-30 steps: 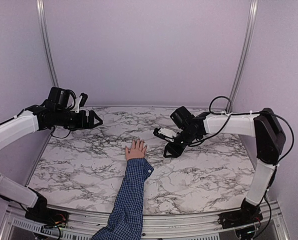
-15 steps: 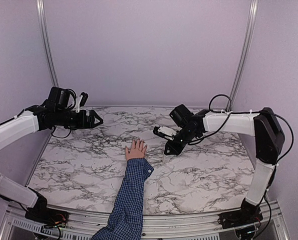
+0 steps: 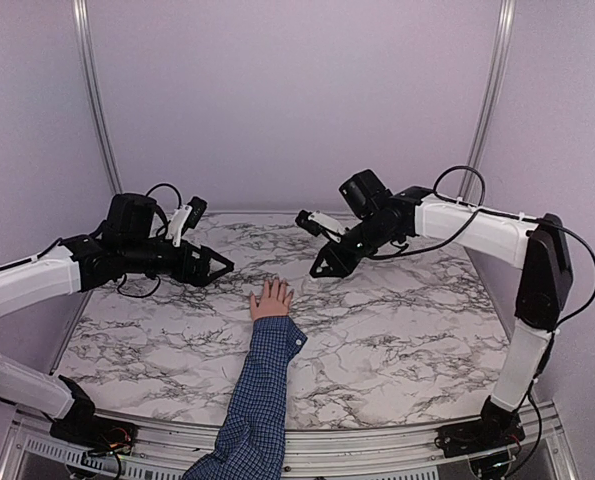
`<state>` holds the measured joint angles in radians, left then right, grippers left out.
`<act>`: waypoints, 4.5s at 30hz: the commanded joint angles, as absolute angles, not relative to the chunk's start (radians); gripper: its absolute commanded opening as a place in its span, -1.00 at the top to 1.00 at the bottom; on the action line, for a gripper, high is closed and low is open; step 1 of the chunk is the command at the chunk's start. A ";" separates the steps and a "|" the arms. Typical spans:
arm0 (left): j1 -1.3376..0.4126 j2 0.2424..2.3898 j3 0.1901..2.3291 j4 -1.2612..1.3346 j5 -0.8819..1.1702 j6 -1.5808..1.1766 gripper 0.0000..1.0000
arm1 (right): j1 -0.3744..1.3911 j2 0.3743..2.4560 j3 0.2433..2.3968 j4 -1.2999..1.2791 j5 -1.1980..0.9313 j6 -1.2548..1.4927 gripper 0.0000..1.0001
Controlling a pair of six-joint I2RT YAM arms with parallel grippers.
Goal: Paint the nails
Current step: Pick up the nail polish bottle from the center of the board, then pass from the right arm to the left, then unscrew the nail polish bottle cap from the nail polish bottle.
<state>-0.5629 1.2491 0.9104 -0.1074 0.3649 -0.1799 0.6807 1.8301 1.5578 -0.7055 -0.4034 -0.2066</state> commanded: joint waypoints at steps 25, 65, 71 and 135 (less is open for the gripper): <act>-0.916 1.228 0.944 0.120 0.245 0.116 -0.19 | 0.899 1.741 1.895 -0.923 -0.537 -0.169 1.00; -1.005 1.282 0.939 0.363 0.029 0.024 1.00 | 0.871 1.700 1.867 -0.728 -0.500 0.018 0.20; -1.005 1.283 0.946 0.432 -0.104 -0.052 1.00 | 0.871 1.674 1.850 -0.587 -0.353 0.210 0.15; -1.003 1.374 1.046 0.442 -0.251 -0.061 1.00 | 0.886 1.772 1.878 -0.512 -0.291 0.346 0.57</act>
